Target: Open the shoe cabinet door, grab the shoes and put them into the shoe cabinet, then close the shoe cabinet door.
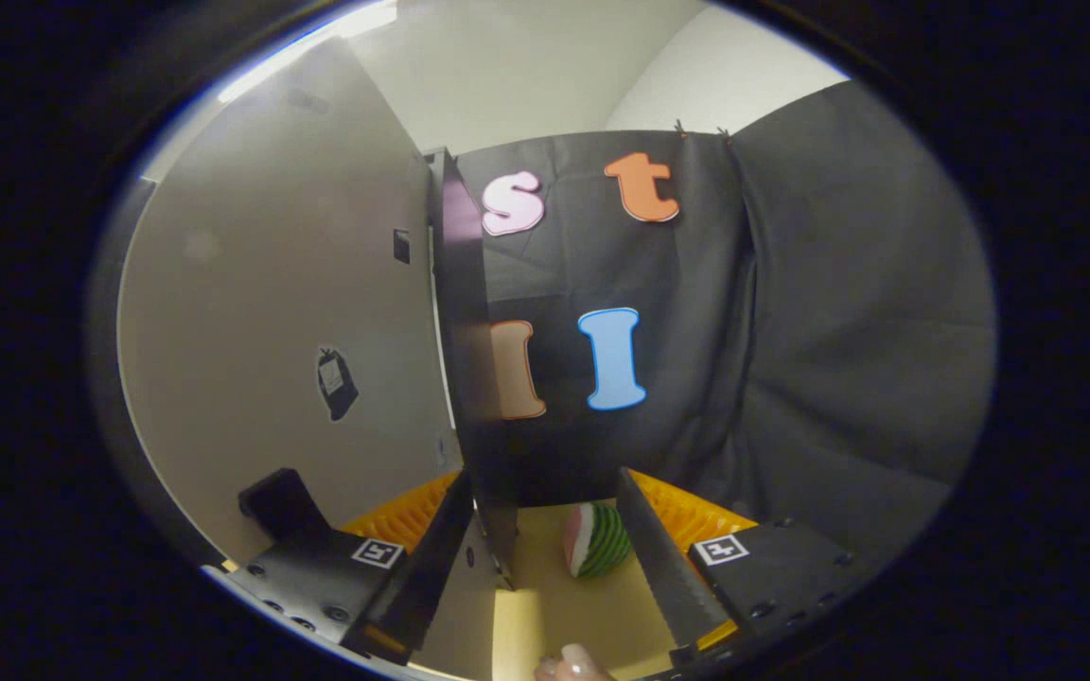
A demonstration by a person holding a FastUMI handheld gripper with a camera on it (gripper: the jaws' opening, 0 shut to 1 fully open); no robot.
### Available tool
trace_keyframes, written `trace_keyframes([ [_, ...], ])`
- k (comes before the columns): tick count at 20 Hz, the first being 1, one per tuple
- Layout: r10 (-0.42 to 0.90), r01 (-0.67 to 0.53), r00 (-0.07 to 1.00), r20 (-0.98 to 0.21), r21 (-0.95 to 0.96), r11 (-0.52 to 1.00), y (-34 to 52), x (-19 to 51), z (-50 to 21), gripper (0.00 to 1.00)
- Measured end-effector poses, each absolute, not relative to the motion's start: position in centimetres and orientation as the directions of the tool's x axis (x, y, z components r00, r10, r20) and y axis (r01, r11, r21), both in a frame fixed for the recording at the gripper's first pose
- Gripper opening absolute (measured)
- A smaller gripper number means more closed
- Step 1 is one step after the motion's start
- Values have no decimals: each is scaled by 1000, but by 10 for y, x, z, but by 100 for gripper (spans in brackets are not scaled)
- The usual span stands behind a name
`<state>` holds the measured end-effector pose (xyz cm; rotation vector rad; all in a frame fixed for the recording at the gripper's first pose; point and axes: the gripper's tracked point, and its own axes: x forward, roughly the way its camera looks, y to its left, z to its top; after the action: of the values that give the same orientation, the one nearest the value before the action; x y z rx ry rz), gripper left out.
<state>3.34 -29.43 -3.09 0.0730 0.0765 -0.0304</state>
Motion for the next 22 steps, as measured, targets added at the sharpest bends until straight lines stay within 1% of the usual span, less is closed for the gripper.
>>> trace_keyframes([
  [4, -6, 10, 998, -63, 71, 997, -278, 34, -30, 94],
  [10, 25, -22, 998, -52, 56, 998, -221, 28, -32, 94],
  [13, -4, 6, 999, -36, 59, 998, -196, 25, -31, 94],
  [18, -42, 45, 999, -24, 131, 990, -145, 34, -36, 94],
  [22, -34, 36, 999, -15, 165, 986, -94, 51, -43, 94],
])
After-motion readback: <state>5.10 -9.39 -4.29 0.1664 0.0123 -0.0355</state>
